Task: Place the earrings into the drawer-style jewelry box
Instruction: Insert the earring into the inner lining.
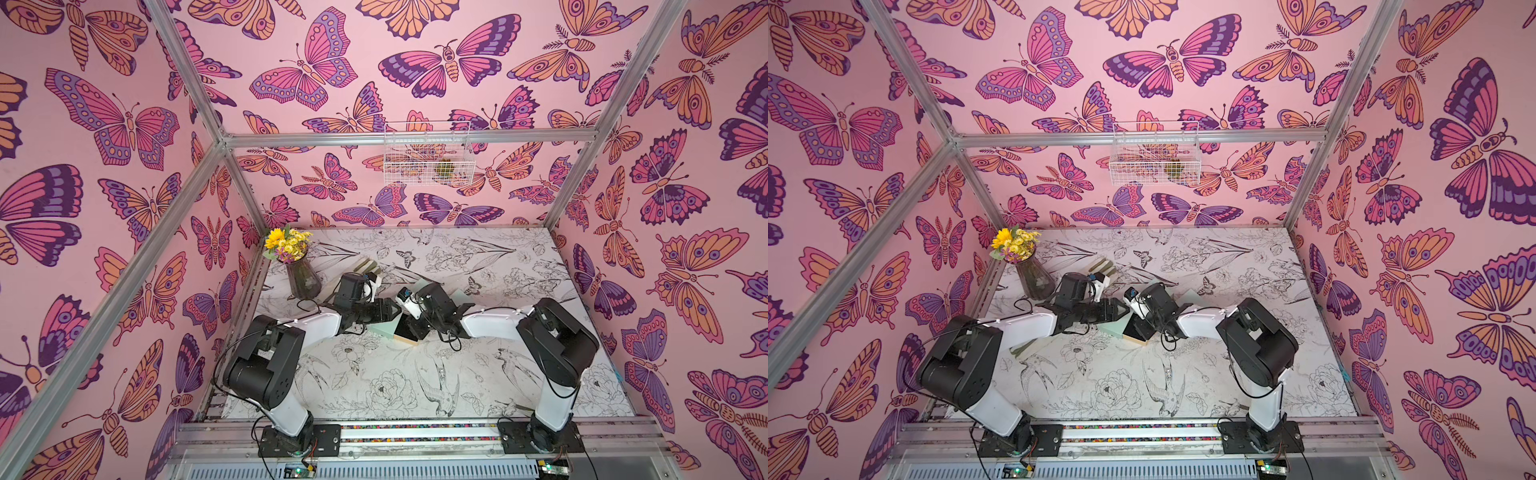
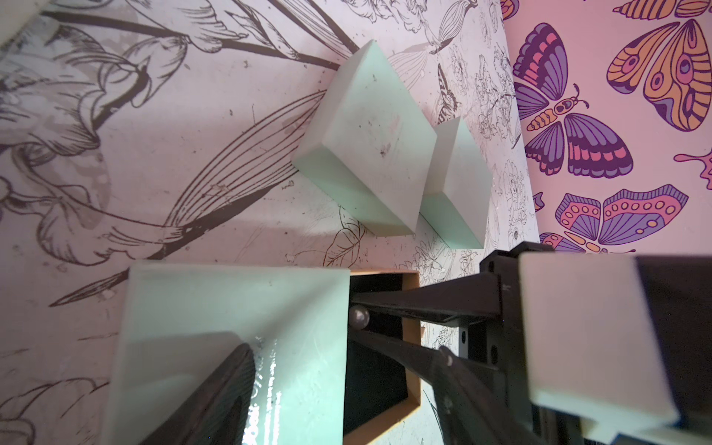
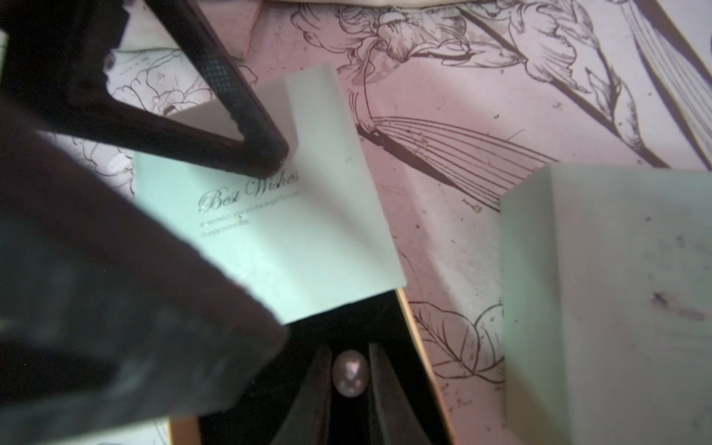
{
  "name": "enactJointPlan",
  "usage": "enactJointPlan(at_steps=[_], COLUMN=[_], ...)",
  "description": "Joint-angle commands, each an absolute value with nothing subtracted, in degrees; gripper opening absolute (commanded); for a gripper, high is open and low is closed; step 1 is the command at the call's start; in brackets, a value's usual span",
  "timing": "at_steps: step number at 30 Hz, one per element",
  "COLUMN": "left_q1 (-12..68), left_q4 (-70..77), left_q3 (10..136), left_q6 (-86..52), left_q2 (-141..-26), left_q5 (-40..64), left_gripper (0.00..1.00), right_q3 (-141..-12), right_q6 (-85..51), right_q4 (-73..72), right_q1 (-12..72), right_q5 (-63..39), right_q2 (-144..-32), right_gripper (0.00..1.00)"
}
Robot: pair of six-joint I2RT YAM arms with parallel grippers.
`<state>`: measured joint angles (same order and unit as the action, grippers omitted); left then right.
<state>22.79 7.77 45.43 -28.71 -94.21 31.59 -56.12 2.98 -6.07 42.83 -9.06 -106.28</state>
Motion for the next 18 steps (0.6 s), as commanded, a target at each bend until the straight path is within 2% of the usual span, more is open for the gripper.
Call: enactJointPlan(at_steps=[1,4,10,18], left_q1=[22.92,22.94,22.94,23.16], left_q4=[4.03,3.96,3.85,1.49], left_q3=[43.34,43.3,43.9,45.79], left_q6=[-27.95,-28.02,-28.35,-28.83], left_q2=[-96.15,-95.9,-94.85,-88.99], left_q5=[30.92,30.89,31.4,31.11], left_gripper=[0.75,0.75,0.75,0.79], right_q3=[-57.42,-57.76,-56.75,-51.16], right_q6=[2.73,2.47,0.79,-7.22], right_q4=[-2.31,-2.24,-1.9,1.26], right_q1=[42.51,42.53,42.39,42.37], right_q5=[-8.87,-8.99,-8.58,-4.93], right_q2=[-105.01,-103.68,-99.23,-87.64], right_gripper=[0.33,0.38,0.39,0.38])
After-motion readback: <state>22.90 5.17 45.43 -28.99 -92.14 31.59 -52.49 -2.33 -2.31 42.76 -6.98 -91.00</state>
